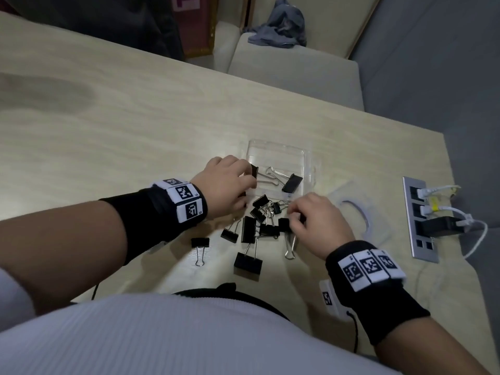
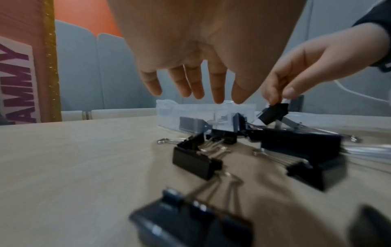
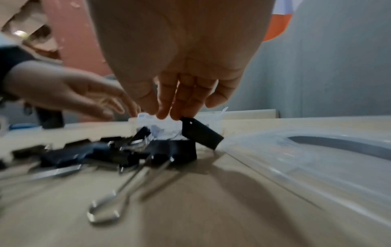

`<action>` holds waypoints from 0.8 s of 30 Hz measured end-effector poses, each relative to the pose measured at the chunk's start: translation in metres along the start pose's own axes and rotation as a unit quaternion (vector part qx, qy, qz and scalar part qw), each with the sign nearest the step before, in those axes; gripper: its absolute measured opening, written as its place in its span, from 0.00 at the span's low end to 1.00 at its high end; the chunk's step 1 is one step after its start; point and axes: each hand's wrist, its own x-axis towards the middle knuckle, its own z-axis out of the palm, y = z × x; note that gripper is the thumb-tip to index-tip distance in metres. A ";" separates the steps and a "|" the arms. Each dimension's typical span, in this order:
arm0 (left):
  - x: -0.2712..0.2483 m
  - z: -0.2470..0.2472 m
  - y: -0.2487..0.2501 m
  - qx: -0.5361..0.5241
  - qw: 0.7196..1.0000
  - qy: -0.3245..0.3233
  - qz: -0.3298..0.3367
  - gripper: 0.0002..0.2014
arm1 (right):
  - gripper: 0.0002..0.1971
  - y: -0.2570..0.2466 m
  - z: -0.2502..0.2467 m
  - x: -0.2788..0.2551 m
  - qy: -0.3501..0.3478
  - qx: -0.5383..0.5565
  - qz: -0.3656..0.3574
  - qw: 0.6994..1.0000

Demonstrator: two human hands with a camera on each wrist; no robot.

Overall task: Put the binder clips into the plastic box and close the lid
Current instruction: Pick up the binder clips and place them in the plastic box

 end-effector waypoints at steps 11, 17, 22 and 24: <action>-0.032 0.017 0.026 0.058 0.981 -0.110 0.148 0.18 | 0.19 -0.007 0.029 -0.027 -0.054 -0.125 0.046 0.990; -0.032 0.016 0.029 0.063 0.983 -0.146 0.094 0.21 | 0.18 -0.007 0.018 -0.030 -0.005 -0.034 0.082 0.996; -0.033 0.013 0.033 0.038 0.985 -0.152 0.069 0.20 | 0.18 -0.009 0.004 -0.019 0.056 0.099 0.160 0.981; -0.033 0.006 0.032 0.030 0.987 -0.142 0.069 0.21 | 0.17 -0.008 -0.004 -0.009 0.097 0.138 0.188 0.968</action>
